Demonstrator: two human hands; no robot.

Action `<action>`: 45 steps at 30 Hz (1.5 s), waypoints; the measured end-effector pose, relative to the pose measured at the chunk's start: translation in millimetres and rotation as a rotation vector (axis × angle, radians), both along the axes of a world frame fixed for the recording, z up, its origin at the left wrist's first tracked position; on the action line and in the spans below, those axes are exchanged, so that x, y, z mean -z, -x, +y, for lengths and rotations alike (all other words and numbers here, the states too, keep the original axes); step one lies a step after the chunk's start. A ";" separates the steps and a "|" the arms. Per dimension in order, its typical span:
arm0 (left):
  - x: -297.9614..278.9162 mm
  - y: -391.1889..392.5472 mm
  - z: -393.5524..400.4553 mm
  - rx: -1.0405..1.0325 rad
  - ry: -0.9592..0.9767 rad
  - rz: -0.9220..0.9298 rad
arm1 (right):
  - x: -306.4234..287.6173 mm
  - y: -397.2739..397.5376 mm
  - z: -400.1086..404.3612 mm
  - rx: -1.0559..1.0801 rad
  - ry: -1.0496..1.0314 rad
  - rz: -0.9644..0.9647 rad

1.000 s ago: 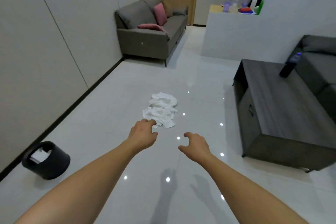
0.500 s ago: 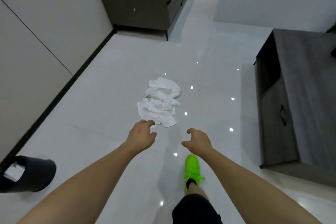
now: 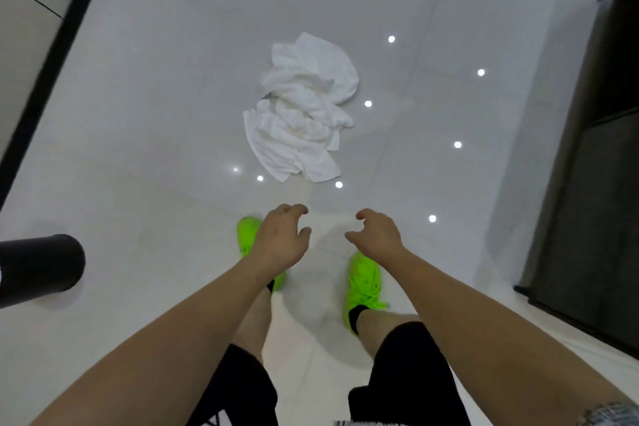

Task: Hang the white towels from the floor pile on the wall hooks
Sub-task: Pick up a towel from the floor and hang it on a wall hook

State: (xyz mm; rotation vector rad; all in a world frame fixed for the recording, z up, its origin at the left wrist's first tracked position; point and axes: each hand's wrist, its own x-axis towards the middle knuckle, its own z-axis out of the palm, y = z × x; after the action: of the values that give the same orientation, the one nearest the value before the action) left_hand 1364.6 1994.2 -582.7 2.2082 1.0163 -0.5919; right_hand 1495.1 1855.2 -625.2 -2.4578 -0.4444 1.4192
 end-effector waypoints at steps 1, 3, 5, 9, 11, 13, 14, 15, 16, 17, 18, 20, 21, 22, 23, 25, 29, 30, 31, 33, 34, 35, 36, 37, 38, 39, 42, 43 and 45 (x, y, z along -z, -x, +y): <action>29.4 -4.8 7.9 0.002 0.011 0.019 | 27.1 -5.4 10.1 0.007 0.007 0.002; 90.3 -14.2 27.0 -0.003 0.033 0.044 | 83.5 -15.1 31.6 0.023 0.012 0.012; 155.1 -24.1 48.4 -0.013 0.041 0.057 | 144.3 -24.1 52.9 0.035 0.018 0.017; 284.0 -38.9 86.2 -0.016 0.046 0.083 | 266.3 -39.4 92.7 0.089 0.017 0.025; 337.1 -44.6 99.4 -0.020 0.050 0.083 | 321.0 -46.0 109.7 0.127 0.014 0.030; 380.8 -47.7 109.9 -0.010 0.047 0.075 | 368.9 -50.5 123.1 0.196 -0.006 0.008; 398.0 -48.6 114.1 0.000 0.046 0.071 | 389.1 -52.4 129.1 0.230 -0.015 -0.018; 413.8 -49.8 118.8 0.008 0.037 0.063 | 408.5 -55.3 135.8 0.254 -0.029 -0.053; 427.8 -51.0 123.2 0.011 0.028 0.054 | 425.1 -58.0 141.7 0.266 -0.032 -0.082; 439.9 -52.7 127.2 0.011 0.023 0.045 | 438.7 -60.0 147.0 0.273 -0.020 -0.104; 450.8 -54.8 131.1 0.008 0.018 0.033 | 450.8 -61.5 152.7 0.279 -0.004 -0.123; 465.8 -59.4 137.0 0.009 0.012 0.012 | 467.8 -61.9 162.1 0.289 0.007 -0.152; 469.5 -62.7 139.3 0.015 0.009 0.007 | 472.9 -61.5 165.5 0.279 -0.002 -0.173; 470.3 -66.4 141.1 0.022 0.009 0.005 | 474.8 -60.8 167.1 0.266 -0.019 -0.193; 466.7 -69.4 142.2 0.025 0.013 0.003 | 470.2 -60.1 168.1 0.260 -0.034 -0.199; 444.4 -72.4 140.3 0.027 0.034 0.011 | 444.3 -56.1 165.5 0.276 -0.058 -0.182; 341.3 -79.1 132.7 0.063 0.065 -0.014 | 333.7 -49.9 157.3 0.349 -0.101 -0.220; 307.2 -82.4 132.2 0.076 0.065 -0.025 | 299.5 -50.3 157.8 0.352 -0.113 -0.217; 270.9 -85.7 132.4 0.093 0.063 -0.030 | 262.5 -51.6 159.1 0.353 -0.135 -0.210; 194.1 -94.0 133.3 0.123 0.062 -0.043 | 181.5 -56.7 163.4 0.358 -0.201 -0.193; 154.3 -100.0 133.8 0.138 0.066 -0.053 | 138.4 -61.0 166.5 0.368 -0.243 -0.178; 114.8 -106.7 133.5 0.154 0.071 -0.073 | 95.8 -65.6 169.7 0.386 -0.285 -0.157; 74.6 -114.0 132.3 0.165 0.078 -0.105 | 52.8 -70.9 171.9 0.416 -0.326 -0.134; 32.5 -122.2 130.3 0.167 0.086 -0.147 | 9.1 -77.2 172.3 0.451 -0.369 -0.113; -9.9 -131.5 127.9 0.154 0.090 -0.194 | -33.6 -84.8 172.2 0.487 -0.414 -0.099; -51.2 -141.3 125.2 0.132 0.092 -0.240 | -74.7 -94.1 171.0 0.524 -0.454 -0.088; -161.8 -172.7 115.7 0.096 0.088 -0.354 | -188.7 -126.5 158.7 0.617 -0.542 -0.070; -192.8 -185.4 111.8 0.096 0.084 -0.377 | -222.9 -138.5 152.0 0.634 -0.574 -0.080; -251.7 -214.7 101.4 0.083 0.118 -0.422 | -287.1 -163.1 136.5 0.641 -0.633 -0.139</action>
State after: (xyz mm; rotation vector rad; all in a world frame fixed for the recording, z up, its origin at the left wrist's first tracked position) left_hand 1579.3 2095.6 -331.0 2.1529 0.6560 -0.1972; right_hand 1658.2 1991.7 -338.1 -1.9189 -0.0808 0.7060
